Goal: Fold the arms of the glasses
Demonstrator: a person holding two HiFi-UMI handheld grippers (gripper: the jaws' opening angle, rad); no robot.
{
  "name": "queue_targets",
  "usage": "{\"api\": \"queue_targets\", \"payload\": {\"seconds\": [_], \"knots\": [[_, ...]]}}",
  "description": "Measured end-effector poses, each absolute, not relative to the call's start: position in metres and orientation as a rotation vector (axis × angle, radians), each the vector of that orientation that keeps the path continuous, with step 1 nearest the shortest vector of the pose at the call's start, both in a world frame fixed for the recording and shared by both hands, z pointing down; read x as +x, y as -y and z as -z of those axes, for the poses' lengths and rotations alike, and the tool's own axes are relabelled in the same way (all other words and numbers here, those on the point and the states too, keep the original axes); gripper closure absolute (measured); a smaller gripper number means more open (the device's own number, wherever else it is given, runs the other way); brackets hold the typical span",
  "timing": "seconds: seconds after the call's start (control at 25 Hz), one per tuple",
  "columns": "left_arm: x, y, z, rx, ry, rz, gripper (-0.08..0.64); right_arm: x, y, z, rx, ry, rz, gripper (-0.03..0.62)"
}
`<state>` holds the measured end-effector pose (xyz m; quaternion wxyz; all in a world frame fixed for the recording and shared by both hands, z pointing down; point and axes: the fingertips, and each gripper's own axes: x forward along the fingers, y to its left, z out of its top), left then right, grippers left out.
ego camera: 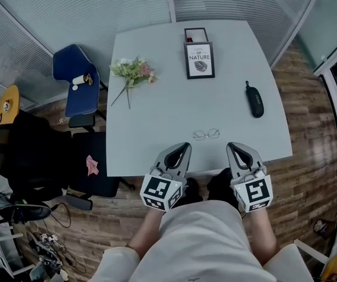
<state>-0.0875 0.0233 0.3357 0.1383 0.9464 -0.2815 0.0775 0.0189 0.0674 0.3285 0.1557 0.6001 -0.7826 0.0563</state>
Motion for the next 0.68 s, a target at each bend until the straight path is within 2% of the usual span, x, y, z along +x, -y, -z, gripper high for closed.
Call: {"api": "queue_targets", "payload": {"seconds": [0.68], "knots": [[-0.081, -0.024, -0.35, 2.711, 0.796, -0.264, 0.538, 0.029, -0.068, -0.329, 1.728, 2.205, -0.151, 0.588]]}}
